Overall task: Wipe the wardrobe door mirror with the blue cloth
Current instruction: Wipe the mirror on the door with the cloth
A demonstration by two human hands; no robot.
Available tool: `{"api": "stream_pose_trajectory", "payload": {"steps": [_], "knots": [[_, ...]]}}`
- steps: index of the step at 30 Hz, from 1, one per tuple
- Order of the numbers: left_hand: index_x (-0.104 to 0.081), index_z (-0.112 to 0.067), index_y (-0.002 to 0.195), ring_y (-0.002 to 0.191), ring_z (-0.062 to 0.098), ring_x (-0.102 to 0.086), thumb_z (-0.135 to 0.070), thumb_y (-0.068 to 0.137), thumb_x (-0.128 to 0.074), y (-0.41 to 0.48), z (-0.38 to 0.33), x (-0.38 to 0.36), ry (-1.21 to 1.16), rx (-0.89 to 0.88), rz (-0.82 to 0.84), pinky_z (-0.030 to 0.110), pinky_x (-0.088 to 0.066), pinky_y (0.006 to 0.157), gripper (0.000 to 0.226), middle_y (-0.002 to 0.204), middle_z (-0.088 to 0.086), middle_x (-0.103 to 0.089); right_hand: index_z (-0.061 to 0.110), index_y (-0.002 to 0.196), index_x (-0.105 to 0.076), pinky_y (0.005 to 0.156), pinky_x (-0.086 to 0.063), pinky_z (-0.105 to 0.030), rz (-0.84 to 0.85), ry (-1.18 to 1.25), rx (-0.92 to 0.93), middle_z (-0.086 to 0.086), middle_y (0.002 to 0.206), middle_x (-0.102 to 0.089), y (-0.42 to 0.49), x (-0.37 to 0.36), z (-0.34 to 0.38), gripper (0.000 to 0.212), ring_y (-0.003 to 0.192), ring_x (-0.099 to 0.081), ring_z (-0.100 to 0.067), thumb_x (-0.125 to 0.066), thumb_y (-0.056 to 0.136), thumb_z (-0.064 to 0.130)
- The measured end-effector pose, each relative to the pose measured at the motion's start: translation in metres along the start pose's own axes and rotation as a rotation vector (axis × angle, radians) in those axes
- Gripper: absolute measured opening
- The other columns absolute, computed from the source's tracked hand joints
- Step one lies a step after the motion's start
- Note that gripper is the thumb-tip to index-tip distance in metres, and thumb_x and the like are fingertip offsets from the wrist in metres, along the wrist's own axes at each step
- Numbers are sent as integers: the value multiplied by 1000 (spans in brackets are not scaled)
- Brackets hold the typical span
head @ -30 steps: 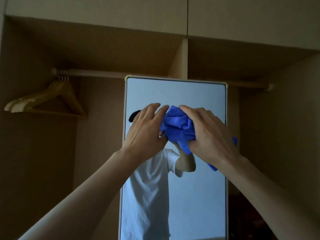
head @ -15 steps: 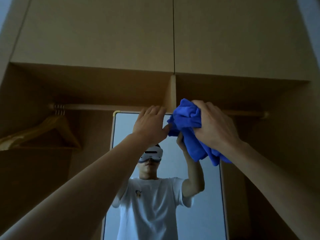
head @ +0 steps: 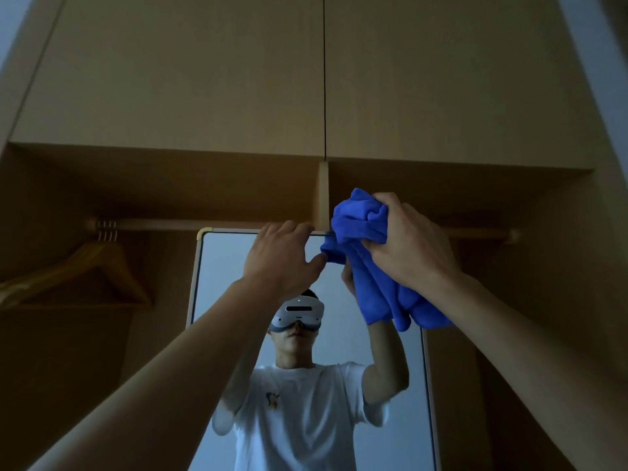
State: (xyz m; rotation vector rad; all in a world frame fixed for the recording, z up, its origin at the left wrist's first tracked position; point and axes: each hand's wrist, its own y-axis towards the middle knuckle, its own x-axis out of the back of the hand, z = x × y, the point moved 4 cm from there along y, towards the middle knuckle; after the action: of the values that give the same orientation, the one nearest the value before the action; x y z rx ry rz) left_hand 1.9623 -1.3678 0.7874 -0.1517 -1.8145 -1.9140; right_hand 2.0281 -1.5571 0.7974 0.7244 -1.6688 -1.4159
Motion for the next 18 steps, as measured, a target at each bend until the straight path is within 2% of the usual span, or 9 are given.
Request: {"api": "stream_pose_trajectory", "payload": {"steps": [4, 9, 15, 18], "knots": [[-49, -21, 145, 128, 30, -50, -57, 95, -51, -7, -5, 17, 0, -8, -22, 40, -35, 108, 62, 133, 4, -60, 26, 131, -45, 65, -44, -31, -30, -5, 3, 4, 100, -60, 5, 21, 0, 44, 79, -60, -16, -66, 92, 33], [-50, -22, 145, 129, 30, -48, -65, 84, -38, -15, -10, 31, -14, 12, -28, 43, -36, 107, 75, 133, 3, -60, 26, 130, -45, 66, -44, -33, -46, -33, -15, 5, 97, -62, 14, 45, -9, 46, 78, -60, -17, -65, 91, 34], [-51, -23, 145, 130, 29, -49, -64, 83, -37, -14, -14, 34, -35, 59, -1, 43, -34, 111, 76, 137, 4, -60, 23, 128, -48, 63, -40, -30, 0, -52, -41, 7, 88, -60, 20, 51, -22, 41, 70, -56, -13, -64, 92, 34], [-52, -22, 146, 128, 30, -50, -62, 85, -42, -14, -12, 34, -53, 74, 0, 43, -35, 109, 73, 136, 5, -60, 23, 126, -50, 56, -34, -28, -7, -58, -48, 6, 88, -61, 24, 52, -25, 40, 67, -52, -12, -64, 91, 33]]}}
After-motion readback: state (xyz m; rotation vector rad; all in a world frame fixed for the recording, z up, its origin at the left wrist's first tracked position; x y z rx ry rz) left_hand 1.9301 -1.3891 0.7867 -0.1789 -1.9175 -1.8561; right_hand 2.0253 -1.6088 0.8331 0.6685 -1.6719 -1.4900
